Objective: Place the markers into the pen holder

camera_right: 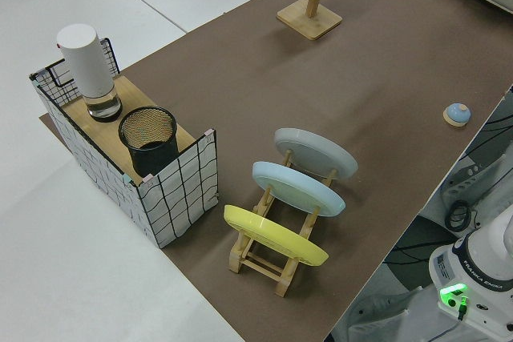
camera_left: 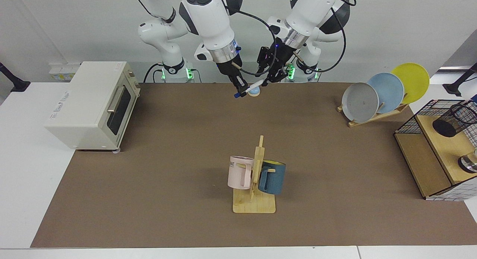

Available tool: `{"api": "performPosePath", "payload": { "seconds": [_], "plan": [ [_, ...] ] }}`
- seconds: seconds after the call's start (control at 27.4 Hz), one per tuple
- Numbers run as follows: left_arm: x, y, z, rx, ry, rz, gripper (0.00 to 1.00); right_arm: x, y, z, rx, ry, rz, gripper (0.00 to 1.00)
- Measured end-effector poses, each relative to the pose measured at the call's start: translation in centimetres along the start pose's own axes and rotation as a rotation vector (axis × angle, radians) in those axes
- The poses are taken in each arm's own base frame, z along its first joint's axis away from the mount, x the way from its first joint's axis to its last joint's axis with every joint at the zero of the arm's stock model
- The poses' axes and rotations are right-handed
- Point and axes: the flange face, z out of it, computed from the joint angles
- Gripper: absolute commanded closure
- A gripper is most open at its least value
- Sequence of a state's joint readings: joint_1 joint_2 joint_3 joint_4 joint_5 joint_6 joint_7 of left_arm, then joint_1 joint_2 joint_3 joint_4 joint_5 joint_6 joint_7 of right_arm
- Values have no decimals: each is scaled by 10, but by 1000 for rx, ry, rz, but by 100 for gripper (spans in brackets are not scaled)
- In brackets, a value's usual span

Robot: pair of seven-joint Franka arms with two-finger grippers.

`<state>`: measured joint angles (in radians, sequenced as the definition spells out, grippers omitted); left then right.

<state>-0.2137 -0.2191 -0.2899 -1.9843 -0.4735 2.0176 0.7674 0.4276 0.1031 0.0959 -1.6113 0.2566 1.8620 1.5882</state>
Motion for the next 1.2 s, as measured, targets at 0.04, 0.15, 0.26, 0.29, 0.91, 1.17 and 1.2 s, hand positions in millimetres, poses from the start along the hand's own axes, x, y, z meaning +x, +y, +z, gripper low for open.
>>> {"api": "performPosePath", "payload": {
  "seconds": [0.04,0.15,0.26,0.29,0.91,1.17,1.2],
  "plan": [
    [-1,-1,0,2,2,-3,100,0,0,0,-4,0,0,100],
    [-3,-6,1,6,2,-12,100,-1,2,2,-16,0,-2,100],
    [-3,-6,2,5,0,-16,100,-1,2,3,-18,1,-2,100],
    [-3,-6,2,5,0,-17,100,-1,2,3,-18,1,-2,97],
    [-1,-1,5,8,-12,0,100,14,0,-7,0,5,-68,0],
    [-5,-4,5,32,-43,16,100,63,13,-30,-57,16,-330,0],
    [-5,-4,5,36,-48,17,100,74,16,-34,-67,20,-382,0]
  ]
}}
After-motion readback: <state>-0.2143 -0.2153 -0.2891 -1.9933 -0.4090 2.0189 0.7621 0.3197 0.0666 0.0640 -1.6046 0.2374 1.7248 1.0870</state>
